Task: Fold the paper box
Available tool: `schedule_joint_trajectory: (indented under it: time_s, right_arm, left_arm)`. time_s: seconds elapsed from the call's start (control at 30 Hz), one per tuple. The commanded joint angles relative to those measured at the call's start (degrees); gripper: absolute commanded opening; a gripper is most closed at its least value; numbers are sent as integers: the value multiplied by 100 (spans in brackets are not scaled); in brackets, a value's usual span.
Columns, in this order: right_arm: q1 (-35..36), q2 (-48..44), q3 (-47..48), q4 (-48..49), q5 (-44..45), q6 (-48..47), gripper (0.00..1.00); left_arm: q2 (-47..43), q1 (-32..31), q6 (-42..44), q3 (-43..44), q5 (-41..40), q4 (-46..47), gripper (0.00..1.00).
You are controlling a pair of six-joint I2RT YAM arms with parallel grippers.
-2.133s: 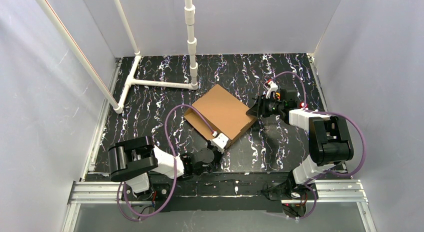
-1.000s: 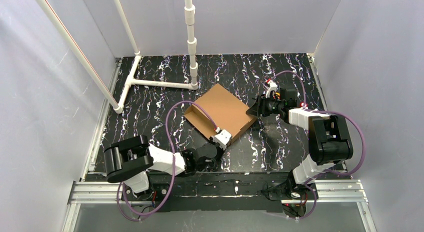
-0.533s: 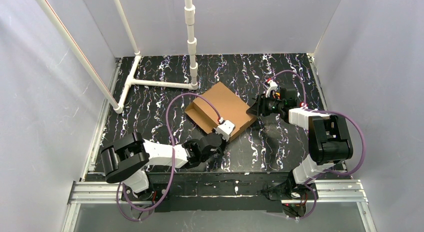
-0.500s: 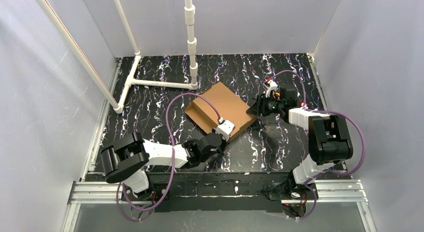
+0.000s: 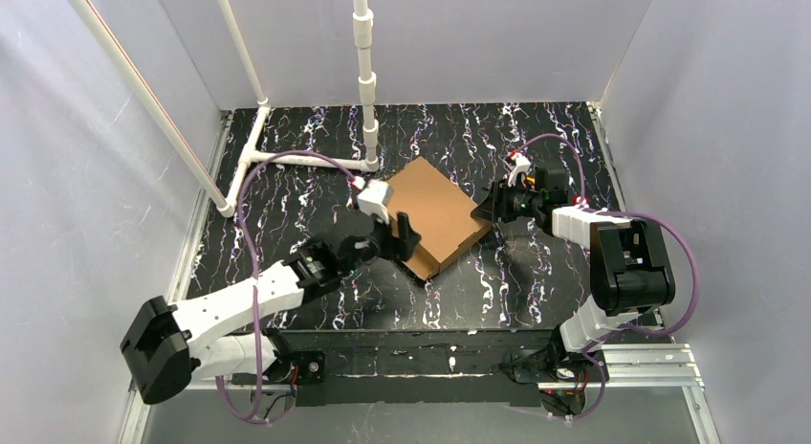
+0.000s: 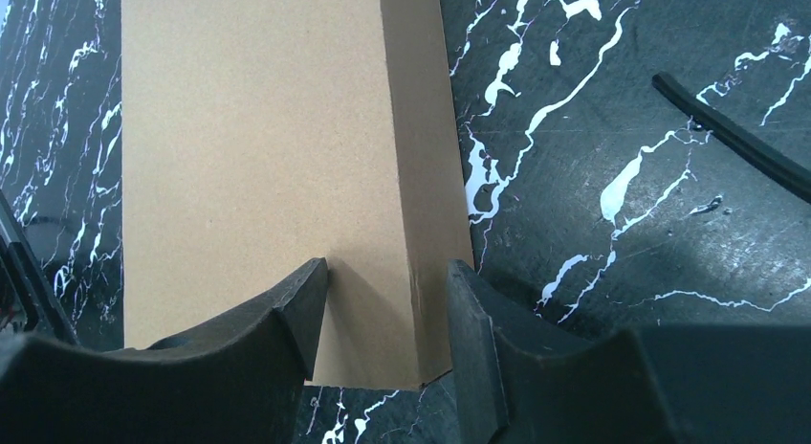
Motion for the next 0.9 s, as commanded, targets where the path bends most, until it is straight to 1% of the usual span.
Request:
schedule_joint_trajectory:
  time_s: [0.0,0.07,0.13,0.23,0.27,0.33,0.43,0.6,0.77,0.87]
  right_arm:
    - [38,184,44,-438,417,-323,56]
    - [38,190,44,-442,410,-336,56]
    - [36,191,44,-442,406,-340,56]
    - [38,205,49,-442,405,-340,56]
    - [38,214,52,-442,399,-340,56]
    - [38,236,53,-442,384,-342,56]
    - [38,277,62,-451,354,-346,56]
    - [38,310,71,-460,319,-357,56]
    - [38,322,79,-468,293,-366,56]
    - [43,353,94,-482,278,-367,56]
  left_arm:
    - [-425,1039,-805,284,369,-1903,69]
    - [-567,1593,-1104,68,736,-1901,70]
    - [-634,2160,-1555,-275,1250,-1653,74]
    - [-567,2829,-2328,-943,2182,-633,79]
    - [-477,2949,-2538,-1124,2374,-360,83]
    - [-263,3078,-2805,-1430,2685,184,98]
    - [146,3151,-3044,-1717,3108,1125,98]
    - [902,3354,-3431,-1911,3209,2483,98]
    - [2034,3742,-3741,-1865,3270,3854,98]
    - [2731,3925,-3818,-1670,3379,4573,98]
